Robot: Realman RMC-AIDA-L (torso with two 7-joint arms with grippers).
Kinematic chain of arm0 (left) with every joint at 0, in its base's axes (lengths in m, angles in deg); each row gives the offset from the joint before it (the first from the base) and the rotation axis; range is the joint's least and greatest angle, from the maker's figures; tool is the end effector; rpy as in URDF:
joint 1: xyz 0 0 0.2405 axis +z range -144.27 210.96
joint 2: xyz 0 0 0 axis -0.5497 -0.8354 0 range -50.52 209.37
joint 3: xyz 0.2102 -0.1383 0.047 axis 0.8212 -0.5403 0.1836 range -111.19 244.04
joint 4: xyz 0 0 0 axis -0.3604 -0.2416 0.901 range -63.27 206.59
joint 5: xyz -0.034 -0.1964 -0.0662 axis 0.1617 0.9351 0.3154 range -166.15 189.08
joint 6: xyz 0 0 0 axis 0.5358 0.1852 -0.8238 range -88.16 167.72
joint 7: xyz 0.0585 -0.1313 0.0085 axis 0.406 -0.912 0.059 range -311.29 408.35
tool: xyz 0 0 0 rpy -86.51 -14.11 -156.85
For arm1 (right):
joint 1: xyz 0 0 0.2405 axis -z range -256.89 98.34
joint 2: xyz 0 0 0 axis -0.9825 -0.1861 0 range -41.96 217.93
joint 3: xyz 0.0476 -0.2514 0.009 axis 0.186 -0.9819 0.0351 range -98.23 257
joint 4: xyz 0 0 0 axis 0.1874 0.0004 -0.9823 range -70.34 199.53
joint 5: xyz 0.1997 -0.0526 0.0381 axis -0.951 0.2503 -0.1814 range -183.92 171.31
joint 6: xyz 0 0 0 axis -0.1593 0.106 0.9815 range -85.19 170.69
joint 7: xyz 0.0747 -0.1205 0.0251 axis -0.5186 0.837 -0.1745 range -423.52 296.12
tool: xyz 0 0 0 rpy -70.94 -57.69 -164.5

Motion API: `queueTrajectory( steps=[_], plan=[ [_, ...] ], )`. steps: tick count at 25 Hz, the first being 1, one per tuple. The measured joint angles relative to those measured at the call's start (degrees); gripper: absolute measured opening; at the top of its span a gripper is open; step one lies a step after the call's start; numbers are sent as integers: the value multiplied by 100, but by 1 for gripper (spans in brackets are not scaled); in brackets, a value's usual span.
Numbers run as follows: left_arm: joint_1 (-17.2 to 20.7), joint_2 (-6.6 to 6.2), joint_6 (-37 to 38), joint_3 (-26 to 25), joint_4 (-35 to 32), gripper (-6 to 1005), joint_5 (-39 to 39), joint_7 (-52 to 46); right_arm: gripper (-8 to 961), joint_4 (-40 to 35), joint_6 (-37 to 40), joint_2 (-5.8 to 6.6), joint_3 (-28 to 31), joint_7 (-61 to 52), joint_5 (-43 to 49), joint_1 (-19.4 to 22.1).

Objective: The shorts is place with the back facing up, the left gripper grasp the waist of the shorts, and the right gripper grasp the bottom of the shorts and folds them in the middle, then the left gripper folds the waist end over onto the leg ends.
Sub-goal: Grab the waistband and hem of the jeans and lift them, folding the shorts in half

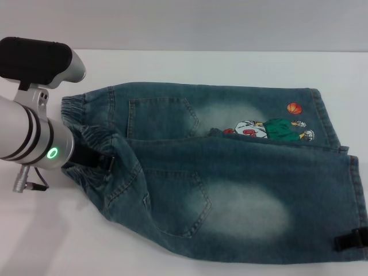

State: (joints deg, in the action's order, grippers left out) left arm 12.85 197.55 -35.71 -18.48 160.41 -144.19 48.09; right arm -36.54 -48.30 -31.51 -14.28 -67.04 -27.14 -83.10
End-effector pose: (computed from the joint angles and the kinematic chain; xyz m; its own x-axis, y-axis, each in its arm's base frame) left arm -0.2029 0.3290 -0.0122 0.5008 0.8577 0.1167 0.7202 -0.3381 -0.6058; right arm 0.2549 0.2433 0.0119 0.2085 -0.9760 -0.0635 -0.7641 -0.1220 -0.6335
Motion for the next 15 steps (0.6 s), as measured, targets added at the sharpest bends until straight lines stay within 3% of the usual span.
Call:
queueTrajectory(
  steps=[15],
  plan=[
    [-40, 0, 60, 0, -52, 119, 0, 0, 674, -37, 65, 6, -2, -3, 0, -43]
  ],
)
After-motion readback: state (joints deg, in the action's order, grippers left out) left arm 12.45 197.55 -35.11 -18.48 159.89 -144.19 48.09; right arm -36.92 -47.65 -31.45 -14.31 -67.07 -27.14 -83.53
